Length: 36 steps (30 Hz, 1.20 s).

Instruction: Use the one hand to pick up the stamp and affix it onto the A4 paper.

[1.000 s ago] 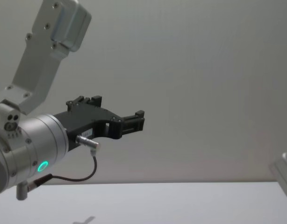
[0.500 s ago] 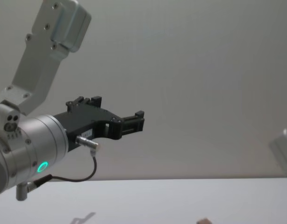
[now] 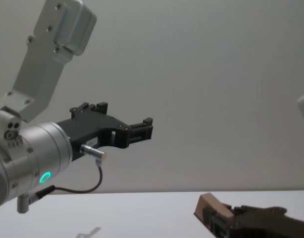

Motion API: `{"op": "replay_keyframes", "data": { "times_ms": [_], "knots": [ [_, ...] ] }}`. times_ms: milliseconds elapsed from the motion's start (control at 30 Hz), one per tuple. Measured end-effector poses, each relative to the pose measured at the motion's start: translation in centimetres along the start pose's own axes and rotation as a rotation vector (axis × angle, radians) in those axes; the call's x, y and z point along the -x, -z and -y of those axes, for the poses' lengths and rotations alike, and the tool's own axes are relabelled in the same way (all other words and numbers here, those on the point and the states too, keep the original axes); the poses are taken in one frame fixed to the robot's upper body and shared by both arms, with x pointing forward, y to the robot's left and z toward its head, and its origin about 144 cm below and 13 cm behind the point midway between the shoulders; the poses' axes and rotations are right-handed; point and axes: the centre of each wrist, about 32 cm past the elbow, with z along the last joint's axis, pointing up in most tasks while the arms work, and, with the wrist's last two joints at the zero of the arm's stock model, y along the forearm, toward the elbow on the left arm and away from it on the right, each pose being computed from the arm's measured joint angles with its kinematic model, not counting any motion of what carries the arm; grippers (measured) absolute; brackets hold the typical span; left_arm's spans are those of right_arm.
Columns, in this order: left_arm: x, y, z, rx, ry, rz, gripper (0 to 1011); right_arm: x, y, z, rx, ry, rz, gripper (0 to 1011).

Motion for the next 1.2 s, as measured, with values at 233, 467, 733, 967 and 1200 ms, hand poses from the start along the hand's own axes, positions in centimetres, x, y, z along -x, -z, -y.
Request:
{"op": "replay_keyframes", "data": {
  "times_ms": [233, 467, 733, 967, 1200],
  "knots": [
    [0.0, 0.0, 0.0, 0.0, 0.0, 0.0, 1001, -0.9, -0.5, 0.7, -0.018, 0.013, 0.002, 220],
    [0.0, 0.0, 0.0, 0.0, 0.0, 0.0, 1001, -2.1, -0.6, 1.5, -0.02, 0.034, 0.015, 220],
    [0.0, 0.0, 0.0, 0.0, 0.0, 0.0, 1001, -4.2, -0.4, 2.6, -0.014, 0.08, 0.04, 221],
    [0.0, 0.0, 0.0, 0.0, 0.0, 0.0, 1001, -5.8, 0.1, 3.6, 0.006, 0.119, 0.064, 220],
    [0.0, 0.0, 0.0, 0.0, 0.0, 0.0, 1001, -7.2, 0.9, 4.4, 0.037, 0.153, 0.095, 220]
  ]
}}
